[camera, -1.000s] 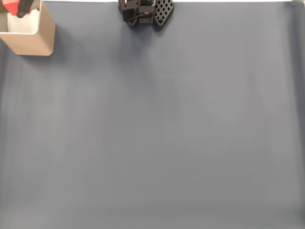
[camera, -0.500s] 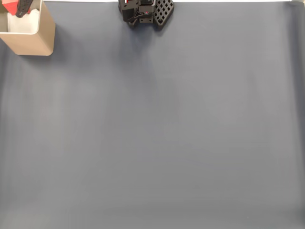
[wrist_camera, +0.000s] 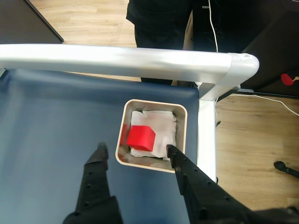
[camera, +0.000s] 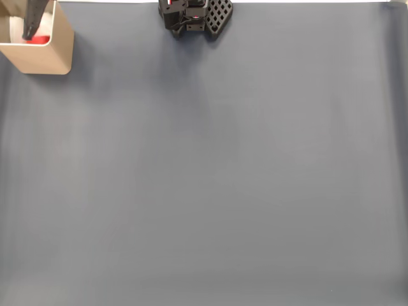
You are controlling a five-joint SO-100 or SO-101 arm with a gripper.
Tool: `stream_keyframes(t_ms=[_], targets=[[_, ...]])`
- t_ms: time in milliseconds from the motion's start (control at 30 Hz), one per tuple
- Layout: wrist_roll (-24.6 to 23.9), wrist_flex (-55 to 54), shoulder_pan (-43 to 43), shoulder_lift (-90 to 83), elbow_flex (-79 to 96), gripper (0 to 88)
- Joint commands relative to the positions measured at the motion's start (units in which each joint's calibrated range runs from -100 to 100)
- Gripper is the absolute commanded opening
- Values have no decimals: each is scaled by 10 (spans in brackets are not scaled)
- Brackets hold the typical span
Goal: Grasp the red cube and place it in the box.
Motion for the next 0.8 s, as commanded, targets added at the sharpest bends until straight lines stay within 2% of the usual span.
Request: stream_keyframes(t_ms=[0,767], targets=[[-8,-1,-2,-14,-33,362],[-13,-6,-2,-18,-31,371]])
